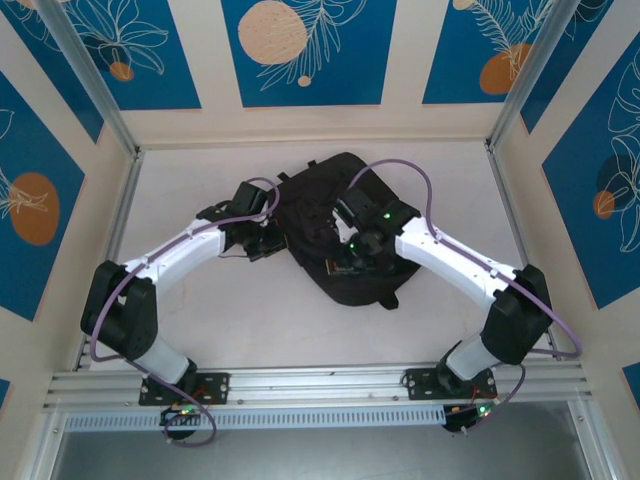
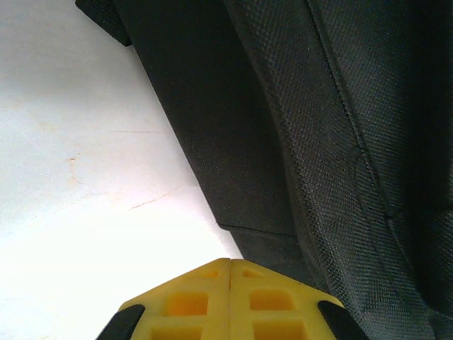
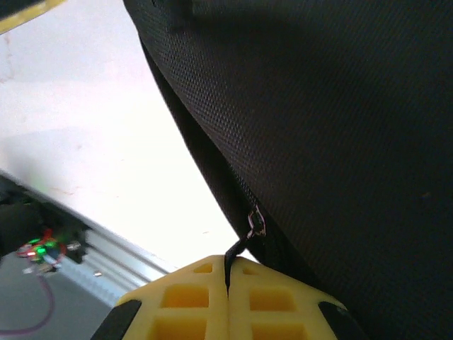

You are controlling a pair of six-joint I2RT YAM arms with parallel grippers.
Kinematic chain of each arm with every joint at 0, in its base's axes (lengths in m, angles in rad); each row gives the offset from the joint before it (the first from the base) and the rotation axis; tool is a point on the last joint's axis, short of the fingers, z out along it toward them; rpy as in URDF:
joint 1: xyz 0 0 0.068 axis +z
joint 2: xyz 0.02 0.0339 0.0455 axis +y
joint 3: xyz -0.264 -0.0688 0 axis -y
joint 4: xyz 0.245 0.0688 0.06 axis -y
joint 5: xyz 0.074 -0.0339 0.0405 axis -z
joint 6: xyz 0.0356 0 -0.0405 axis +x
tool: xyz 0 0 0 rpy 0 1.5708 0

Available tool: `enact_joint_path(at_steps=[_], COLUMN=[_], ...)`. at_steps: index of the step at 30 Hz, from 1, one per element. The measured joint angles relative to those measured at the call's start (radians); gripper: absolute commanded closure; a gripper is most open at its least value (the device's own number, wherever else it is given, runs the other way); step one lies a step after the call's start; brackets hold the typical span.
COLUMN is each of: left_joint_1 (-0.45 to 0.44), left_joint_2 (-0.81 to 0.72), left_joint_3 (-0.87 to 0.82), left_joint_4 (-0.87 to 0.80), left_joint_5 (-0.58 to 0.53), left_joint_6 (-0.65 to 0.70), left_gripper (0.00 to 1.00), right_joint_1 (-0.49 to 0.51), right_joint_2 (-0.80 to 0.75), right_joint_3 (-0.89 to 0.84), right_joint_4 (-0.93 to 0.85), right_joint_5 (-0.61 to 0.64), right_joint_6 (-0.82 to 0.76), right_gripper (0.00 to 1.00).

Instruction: Pack books, pencil case, and school supplies into a backpack

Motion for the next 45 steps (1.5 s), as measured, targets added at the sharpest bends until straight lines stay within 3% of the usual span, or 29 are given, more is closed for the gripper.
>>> enact_joint_path(at_steps=[8, 14, 19, 24, 30, 40, 45], left_joint_1=[0.0, -0.007, -0.011, -0.016, -0.031, -0.072, -0.089], left_joint_2=[0.0, 0.0, 0.0, -0.018, -0.046, -0.032, -0.031], left_joint_3=[0.0, 0.0, 0.0, -0.002, -0.002, -0.013, -0.016], left_joint_4=[-0.003, -0.004, -0.003, 0.0, 0.0, 0.031, 0.04], left_joint_5=[0.017, 0.05, 0.081, 0.118, 0.133, 0.162, 0.163], left_joint_6=[0.023, 0.026, 0.026, -0.004, -0.023, -0.075, -0.081], left_gripper=[1.0, 1.0, 0.63, 0.49, 0.51, 0.84, 0.8], right_joint_1=[-0.002, -0.01, -0.003, -0.003, -0.012, -0.017, -0.023], right_joint_2=[0.079, 0.113, 0.029, -0.089, -0.109, -0.109, -0.109], right_joint_3=[-0.063, -0.175, -0.196, -0.243, -0.304, -0.333, -0.343], right_joint_4=[0.031, 0.138, 0.203, 0.295, 0.412, 0.483, 0.499], right_joint_5=[0.137, 0.07, -0.051, -0.167, -0.248, -0.285, -0.294], right_joint_6=[-0.117, -0.119, -0.055, 0.068, 0.198, 0.271, 0.279], right_gripper=[1.0, 1.0, 1.0, 1.0, 1.0, 1.0, 1.0])
